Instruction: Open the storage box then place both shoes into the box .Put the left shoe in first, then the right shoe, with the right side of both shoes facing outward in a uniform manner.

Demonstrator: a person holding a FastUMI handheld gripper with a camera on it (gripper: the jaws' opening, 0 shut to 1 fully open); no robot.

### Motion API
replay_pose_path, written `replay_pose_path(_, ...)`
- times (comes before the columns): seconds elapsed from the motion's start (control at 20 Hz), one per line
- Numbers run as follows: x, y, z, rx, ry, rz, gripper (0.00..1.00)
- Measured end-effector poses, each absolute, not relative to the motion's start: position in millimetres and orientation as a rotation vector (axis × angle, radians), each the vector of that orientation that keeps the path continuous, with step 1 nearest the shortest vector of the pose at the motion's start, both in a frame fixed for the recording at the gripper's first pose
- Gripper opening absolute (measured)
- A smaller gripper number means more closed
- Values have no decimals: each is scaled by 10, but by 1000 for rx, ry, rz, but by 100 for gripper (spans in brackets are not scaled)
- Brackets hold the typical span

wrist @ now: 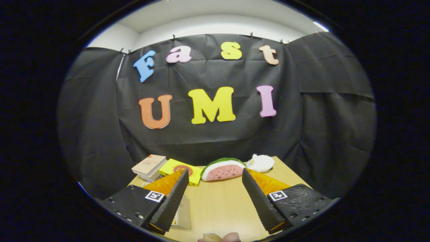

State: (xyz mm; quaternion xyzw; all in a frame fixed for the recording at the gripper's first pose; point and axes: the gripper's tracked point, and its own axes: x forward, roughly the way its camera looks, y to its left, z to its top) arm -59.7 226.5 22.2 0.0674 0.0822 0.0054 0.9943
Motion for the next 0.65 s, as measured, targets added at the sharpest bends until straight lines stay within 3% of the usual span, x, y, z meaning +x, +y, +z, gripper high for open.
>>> replay_pose_path(0.65,-592,2434,201,108,150,50,96)
